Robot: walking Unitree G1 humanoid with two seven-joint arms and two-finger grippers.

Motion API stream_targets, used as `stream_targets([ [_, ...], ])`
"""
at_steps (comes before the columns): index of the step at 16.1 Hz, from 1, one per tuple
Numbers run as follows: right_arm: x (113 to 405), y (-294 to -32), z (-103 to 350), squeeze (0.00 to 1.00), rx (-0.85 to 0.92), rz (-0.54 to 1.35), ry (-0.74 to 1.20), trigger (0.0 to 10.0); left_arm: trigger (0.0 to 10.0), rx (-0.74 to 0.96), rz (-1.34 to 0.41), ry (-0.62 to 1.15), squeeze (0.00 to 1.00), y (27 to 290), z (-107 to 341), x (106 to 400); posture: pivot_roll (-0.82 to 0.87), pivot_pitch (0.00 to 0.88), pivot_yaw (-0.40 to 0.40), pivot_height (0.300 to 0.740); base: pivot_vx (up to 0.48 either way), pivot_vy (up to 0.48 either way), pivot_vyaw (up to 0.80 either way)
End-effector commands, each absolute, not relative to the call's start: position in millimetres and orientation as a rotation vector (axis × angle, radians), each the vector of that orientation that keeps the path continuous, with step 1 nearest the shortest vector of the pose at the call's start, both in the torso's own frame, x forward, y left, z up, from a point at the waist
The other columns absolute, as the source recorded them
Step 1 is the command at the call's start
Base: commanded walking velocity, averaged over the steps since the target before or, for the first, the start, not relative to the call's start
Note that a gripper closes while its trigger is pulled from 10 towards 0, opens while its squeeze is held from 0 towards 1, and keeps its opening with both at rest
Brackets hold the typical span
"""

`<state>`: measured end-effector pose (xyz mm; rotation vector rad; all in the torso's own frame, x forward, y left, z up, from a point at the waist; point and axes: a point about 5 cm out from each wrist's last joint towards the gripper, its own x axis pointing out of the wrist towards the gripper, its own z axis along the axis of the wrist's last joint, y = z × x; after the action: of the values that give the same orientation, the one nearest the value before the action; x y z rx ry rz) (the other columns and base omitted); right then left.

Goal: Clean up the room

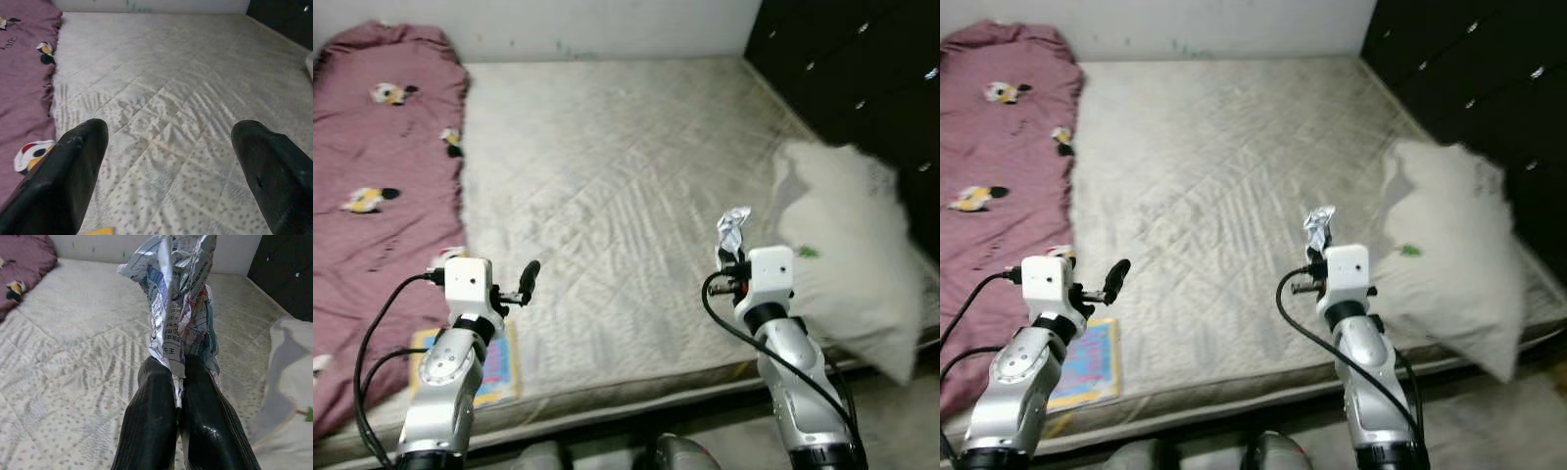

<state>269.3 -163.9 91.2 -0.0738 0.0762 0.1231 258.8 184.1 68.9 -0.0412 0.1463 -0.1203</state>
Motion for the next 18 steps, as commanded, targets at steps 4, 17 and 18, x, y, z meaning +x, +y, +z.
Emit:
stream_targets([
  [4, 269, -169, 88, 0.00, -0.081, 0.111, 0.085, 10.0, 10.0, -0.038, -0.126, 0.151, 0.00, 178, 68, 259, -0.01, 0.070, -0.039, 0.740, 0.000, 0.000, 0.00],
  [17, 274, -160, 94, 0.00, -0.091, 0.169, 0.048, 10.0, 10.0, -0.064, -0.110, 0.165, 0.00, 180, 67, 260, -0.02, 0.090, -0.035, 0.740, 0.000, 0.240, 0.31],
  [18, 274, -159, 94, 0.00, -0.090, 0.170, 0.047, 10.0, 10.0, -0.064, -0.111, 0.165, 0.00, 180, 67, 260, -0.02, 0.090, -0.035, 0.740, 0.000, 0.480, 0.00],
])
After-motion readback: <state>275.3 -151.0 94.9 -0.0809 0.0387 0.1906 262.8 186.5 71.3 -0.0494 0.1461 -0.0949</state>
